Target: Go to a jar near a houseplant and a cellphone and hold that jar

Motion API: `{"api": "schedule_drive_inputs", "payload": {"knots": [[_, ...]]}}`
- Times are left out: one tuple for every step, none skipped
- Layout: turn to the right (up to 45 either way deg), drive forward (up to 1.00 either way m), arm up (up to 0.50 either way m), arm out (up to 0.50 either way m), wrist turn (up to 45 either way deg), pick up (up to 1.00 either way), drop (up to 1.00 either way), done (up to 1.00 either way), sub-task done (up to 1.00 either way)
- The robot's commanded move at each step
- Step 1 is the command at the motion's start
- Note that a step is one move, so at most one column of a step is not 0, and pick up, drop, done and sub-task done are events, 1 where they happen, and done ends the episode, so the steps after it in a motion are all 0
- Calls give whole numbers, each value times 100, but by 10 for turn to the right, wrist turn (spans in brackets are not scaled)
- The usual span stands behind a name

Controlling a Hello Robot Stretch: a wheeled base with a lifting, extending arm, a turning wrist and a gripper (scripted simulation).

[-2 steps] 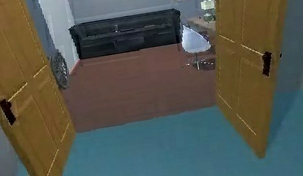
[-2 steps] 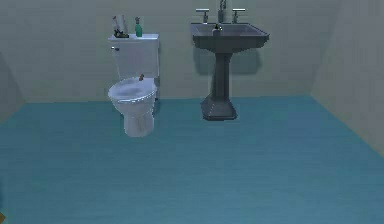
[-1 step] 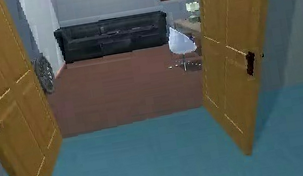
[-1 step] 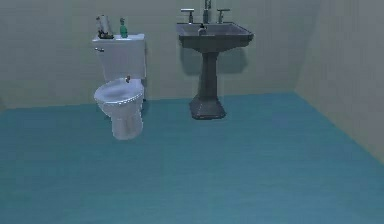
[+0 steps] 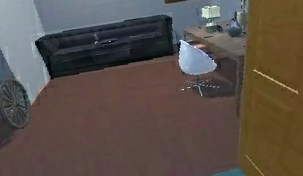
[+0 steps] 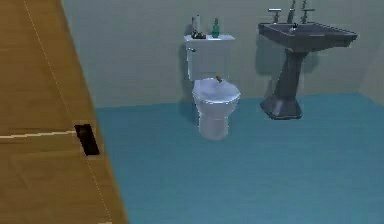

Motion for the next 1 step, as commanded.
{"api": "schedule_drive_inputs", "payload": {"knots": [[0, 100, 0, 0, 0, 0, 0, 0, 0]]}}
